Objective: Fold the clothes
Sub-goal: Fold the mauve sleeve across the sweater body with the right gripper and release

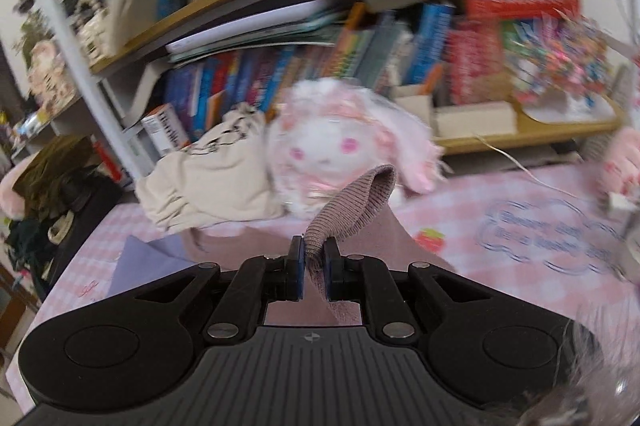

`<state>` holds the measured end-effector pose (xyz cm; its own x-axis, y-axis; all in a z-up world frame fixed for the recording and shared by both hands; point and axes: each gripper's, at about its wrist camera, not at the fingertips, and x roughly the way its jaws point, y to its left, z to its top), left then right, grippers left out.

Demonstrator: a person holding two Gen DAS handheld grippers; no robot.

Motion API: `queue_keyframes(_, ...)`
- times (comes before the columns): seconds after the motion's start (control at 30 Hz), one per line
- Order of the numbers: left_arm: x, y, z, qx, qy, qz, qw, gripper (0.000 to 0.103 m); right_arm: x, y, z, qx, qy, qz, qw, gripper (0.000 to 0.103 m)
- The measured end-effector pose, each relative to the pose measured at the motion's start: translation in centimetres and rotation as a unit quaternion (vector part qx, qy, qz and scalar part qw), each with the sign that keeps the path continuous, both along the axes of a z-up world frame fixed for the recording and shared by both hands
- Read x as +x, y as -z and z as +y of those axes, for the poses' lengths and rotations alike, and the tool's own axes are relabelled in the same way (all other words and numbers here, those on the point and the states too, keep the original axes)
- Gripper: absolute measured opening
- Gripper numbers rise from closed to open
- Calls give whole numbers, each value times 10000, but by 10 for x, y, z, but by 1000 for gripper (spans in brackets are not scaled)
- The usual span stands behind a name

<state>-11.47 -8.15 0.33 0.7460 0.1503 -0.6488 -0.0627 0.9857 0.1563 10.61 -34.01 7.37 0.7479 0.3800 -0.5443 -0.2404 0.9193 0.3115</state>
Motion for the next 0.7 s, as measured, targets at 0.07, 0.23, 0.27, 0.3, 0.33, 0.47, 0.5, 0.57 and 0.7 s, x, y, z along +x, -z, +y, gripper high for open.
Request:
queue_keyframes(0.07,-2,0,7,61,119,-33,9999,95,4,-3,21,-54,-91,-42,9999,9)
queue_keyframes(0.23,-6,0,28,212,323,-115,9992,95,16,-8,70,-158,-280,-120,9994,9)
queue_keyframes(0.27,-6,0,33,229,339,-126,9991,95,18,-9,79,-169,-320,-133,9993,9)
queue_keyframes(0.3,-6,0,39,240,340,-144,9990,95,20,-10,88,-180,-359,-146,9991,9)
queue_keyframes(0.33,-7,-1,46,239,315,-165,9991,95,22,-11,98,-196,-402,-165,9989,9)
queue_keyframes(0.47,-9,-2,70,199,185,-249,9993,95,28,-13,136,-260,-577,-239,9977,9)
queue_keyframes(0.5,-9,-3,78,170,142,-278,9994,95,29,-13,146,-276,-625,-250,9974,9)
queue_keyframes(0.57,-8,-5,89,137,76,-349,9993,95,32,-13,165,-313,-722,-268,9965,9)
queue_keyframes(0.7,-9,-12,105,203,-20,-551,9983,95,36,-8,206,-371,-919,-202,9949,9)
